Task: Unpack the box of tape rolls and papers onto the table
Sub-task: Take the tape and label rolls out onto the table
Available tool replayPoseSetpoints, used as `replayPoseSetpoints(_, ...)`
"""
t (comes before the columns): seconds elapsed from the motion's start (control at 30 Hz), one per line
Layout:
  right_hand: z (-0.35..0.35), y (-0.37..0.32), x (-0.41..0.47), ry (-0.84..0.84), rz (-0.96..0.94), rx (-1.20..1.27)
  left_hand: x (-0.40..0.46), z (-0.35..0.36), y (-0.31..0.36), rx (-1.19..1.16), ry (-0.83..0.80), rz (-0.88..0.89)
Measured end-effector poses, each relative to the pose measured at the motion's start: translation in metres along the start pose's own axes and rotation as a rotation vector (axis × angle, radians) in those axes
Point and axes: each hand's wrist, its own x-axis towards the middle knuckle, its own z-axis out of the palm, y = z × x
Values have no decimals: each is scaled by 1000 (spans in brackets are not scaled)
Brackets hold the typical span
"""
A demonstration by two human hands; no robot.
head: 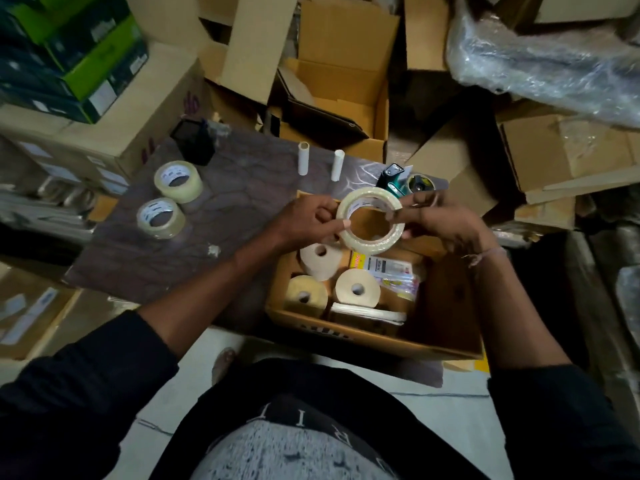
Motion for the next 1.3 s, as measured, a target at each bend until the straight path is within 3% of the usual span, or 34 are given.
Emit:
replayPoseSetpoints(0.17,41,-28,4,-26,-111,115,-5,-49,13,-254,171,-53)
replayPoseSetpoints(0.3,87,-60,11,18,-166,129,-3,-97,7,-268,267,-108)
replayPoseSetpoints(0.47,162,-92,35,142,-240,-75,-9,-154,-31,-265,379,-180)
replayPoseSetpoints(0.6,229,-108,74,283,-336,-522,-21,-196,-70,-128,445,-239)
replayPoseSetpoints(0.7,284,-112,99,172,-326,-634,-30,-229,-116,119,485,-242)
replayPoseSetpoints(0.8,334,-103,122,-33,-281,-571,-42,-257,-155,360,456,-308)
replayPoseSetpoints(0.93,382,-87,135,-258,-281,-544,-58,-289,-208,535,408,-441)
replayPoseSetpoints(1.0,403,-85,134,-292,-314,-560,-61,-297,-226,586,388,-467)
replayPoseSetpoints(1.13,437,-80,144,-248,-369,-588,-63,-306,-242,577,399,-514)
replayPoseSetpoints(1.3,460,-34,188,-289,-276,-655,-59,-310,-271,312,262,-562)
